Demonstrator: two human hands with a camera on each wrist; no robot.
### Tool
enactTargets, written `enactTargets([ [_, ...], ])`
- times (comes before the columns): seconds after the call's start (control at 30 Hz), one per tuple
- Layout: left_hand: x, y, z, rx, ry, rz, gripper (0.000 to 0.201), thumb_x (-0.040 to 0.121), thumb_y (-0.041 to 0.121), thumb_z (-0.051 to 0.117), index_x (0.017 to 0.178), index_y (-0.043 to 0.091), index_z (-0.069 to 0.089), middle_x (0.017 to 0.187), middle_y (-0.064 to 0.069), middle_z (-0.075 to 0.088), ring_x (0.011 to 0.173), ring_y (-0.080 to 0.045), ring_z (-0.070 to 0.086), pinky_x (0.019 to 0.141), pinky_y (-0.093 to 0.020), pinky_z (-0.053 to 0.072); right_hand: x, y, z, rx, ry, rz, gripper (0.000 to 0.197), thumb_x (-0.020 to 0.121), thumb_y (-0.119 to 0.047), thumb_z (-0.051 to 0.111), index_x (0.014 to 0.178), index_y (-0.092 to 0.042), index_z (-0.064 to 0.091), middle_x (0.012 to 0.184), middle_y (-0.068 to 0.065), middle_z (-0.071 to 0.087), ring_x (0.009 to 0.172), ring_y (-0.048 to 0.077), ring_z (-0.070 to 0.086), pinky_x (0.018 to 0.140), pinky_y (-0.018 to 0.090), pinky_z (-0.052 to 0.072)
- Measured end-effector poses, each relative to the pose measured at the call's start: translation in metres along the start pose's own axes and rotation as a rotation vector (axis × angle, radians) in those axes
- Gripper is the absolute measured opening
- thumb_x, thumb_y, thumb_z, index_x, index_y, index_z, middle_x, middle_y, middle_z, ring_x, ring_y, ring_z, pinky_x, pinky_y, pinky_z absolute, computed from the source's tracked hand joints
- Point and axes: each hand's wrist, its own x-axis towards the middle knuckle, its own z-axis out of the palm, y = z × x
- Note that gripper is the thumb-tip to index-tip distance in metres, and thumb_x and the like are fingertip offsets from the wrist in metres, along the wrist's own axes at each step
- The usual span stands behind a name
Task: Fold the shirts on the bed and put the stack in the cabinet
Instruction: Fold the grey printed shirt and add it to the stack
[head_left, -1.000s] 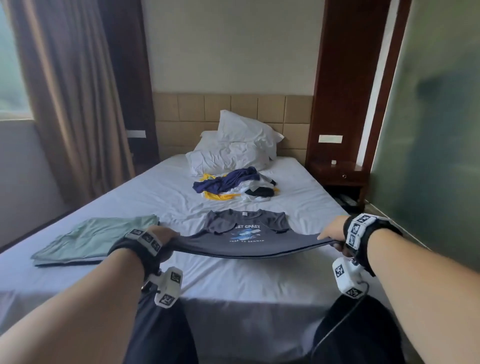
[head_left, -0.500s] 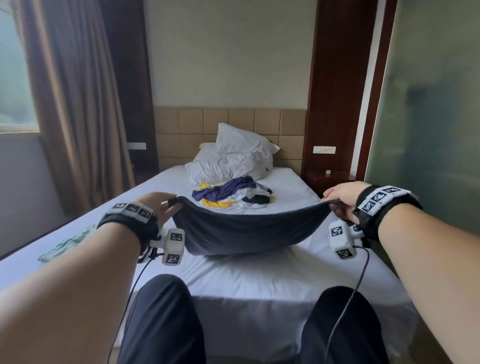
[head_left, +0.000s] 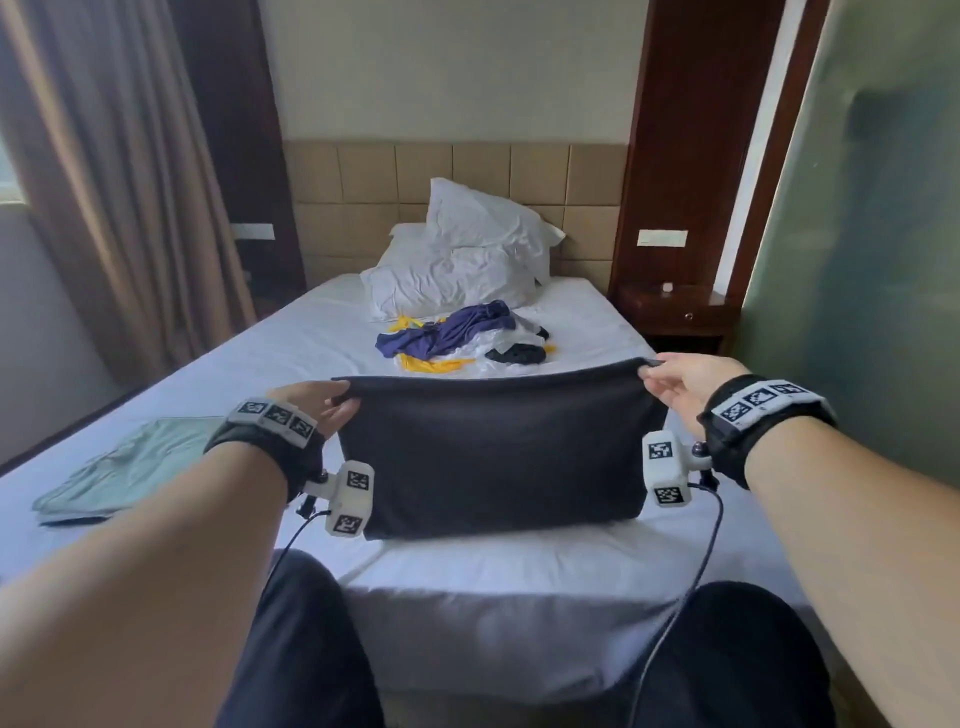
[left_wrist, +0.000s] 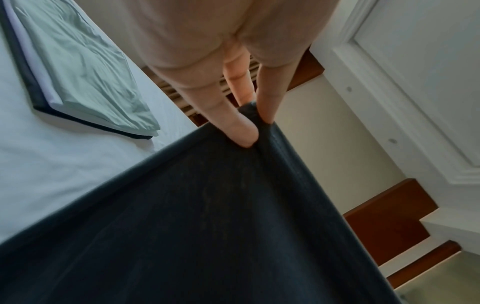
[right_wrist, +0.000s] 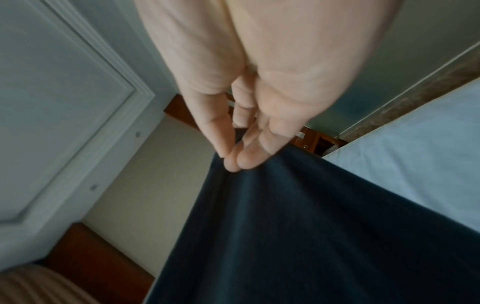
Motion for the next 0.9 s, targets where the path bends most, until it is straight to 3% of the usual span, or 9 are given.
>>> enactTargets([
  [0.1, 0.029, -0.006, -0.006, 0.023, 0.136, -0.099, 0.022, 0.094, 0.003, 0.068, 0.080, 0.008, 0.051, 0.066, -0.006, 0.054, 0.056, -0.013, 0.058, 0.054, -0.020, 0.052, 0.029, 0.021, 0.004, -0.115, 0.068, 0.044, 0.029, 0.099, 0.004, 0.055, 0.123, -0.010, 0.046, 0.076, 0.008, 0.067, 0.070, 0.012, 0.068, 0.053, 0.018, 0.055],
  [0.27, 0.075, -0.035, -0.006, 0.192, 0.225, -0.168, 0.029, 0.096, 0.024, 0.067, 0.076, 0.015, 0.049, 0.072, -0.001, 0.045, 0.038, -0.007, 0.051, 0.033, -0.017, 0.040, 0.068, 0.060, 0.007, -0.475, 0.208, 0.116, 0.023, 0.093, -0.018, 0.070, 0.115, -0.019, 0.064, 0.069, 0.009, 0.060, 0.052, 0.020, 0.055, 0.041, 0.023, 0.044],
  [0.4, 0.105, -0.058, -0.003, 0.242, 0.182, -0.170, 0.023, 0.101, 0.011, 0.060, 0.081, 0.006, 0.052, 0.076, -0.004, 0.051, 0.051, -0.011, 0.056, 0.030, -0.015, 0.041, 0.096, 0.091, 0.010, -0.465, 0.207, 0.191, 0.014, 0.093, -0.016, 0.069, 0.106, -0.011, 0.068, 0.057, 0.008, 0.047, 0.039, 0.019, 0.038, 0.035, 0.019, 0.035],
  [0.47, 0.126, -0.071, -0.003, 0.253, 0.162, -0.176, 0.015, 0.102, 0.009, 0.058, 0.089, 0.004, 0.053, 0.075, -0.007, 0.059, 0.043, -0.014, 0.062, 0.033, -0.018, 0.045, 0.118, 0.113, 0.017, -0.444, 0.228, 0.268, 0.012, 0.093, -0.016, 0.067, 0.100, -0.006, 0.068, 0.064, 0.005, 0.058, 0.039, 0.015, 0.043, 0.036, 0.020, 0.038],
  [0.57, 0.145, -0.091, 0.002, 0.241, 0.142, -0.150, 0.008, 0.106, 0.010, 0.052, 0.111, 0.004, 0.054, 0.102, -0.012, 0.067, 0.085, -0.024, 0.070, 0.065, -0.025, 0.057, 0.142, 0.142, 0.025, -0.341, 0.192, 0.366, 0.011, 0.101, -0.015, 0.055, 0.098, -0.007, 0.062, 0.082, 0.005, 0.068, 0.049, 0.013, 0.061, 0.036, 0.021, 0.046],
  [0.67, 0.165, -0.101, 0.005, 0.255, 0.137, -0.097, 0.009, 0.107, 0.006, 0.047, 0.107, 0.000, 0.055, 0.128, -0.024, 0.061, 0.122, -0.038, 0.060, 0.089, -0.038, 0.050, 0.168, 0.158, 0.033, -0.154, 0.153, 0.414, 0.012, 0.106, -0.012, 0.045, 0.111, -0.007, 0.055, 0.103, 0.010, 0.067, 0.088, 0.025, 0.068, 0.066, 0.033, 0.057],
  [0.77, 0.191, -0.104, 0.003, 0.240, 0.062, -0.049, 0.018, 0.105, -0.002, 0.043, 0.094, 0.005, 0.056, 0.131, -0.031, 0.058, 0.115, -0.039, 0.064, 0.094, -0.042, 0.052, 0.202, 0.166, 0.038, -0.106, 0.107, 0.424, 0.021, 0.109, -0.015, 0.037, 0.104, -0.007, 0.056, 0.133, 0.013, 0.060, 0.107, 0.026, 0.062, 0.095, 0.039, 0.046],
  [0.83, 0.206, -0.106, 0.010, 0.240, 0.059, 0.005, 0.016, 0.101, -0.006, 0.049, 0.108, 0.005, 0.058, 0.136, -0.024, 0.059, 0.106, -0.028, 0.070, 0.096, -0.037, 0.056, 0.225, 0.168, 0.043, -0.092, 0.081, 0.441, 0.031, 0.110, -0.019, 0.029, 0.108, -0.007, 0.058, 0.150, 0.012, 0.050, 0.123, 0.027, 0.055, 0.108, 0.038, 0.040],
  [0.9, 0.220, -0.108, 0.023, 0.252, 0.060, 0.089, 0.034, 0.098, -0.011, 0.051, 0.128, 0.005, 0.054, 0.136, -0.017, 0.061, 0.119, -0.025, 0.065, 0.104, -0.036, 0.052, 0.245, 0.171, 0.052, -0.128, 0.081, 0.431, 0.035, 0.108, -0.016, 0.032, 0.131, -0.001, 0.055, 0.149, 0.013, 0.050, 0.132, 0.027, 0.052, 0.111, 0.037, 0.039],
])
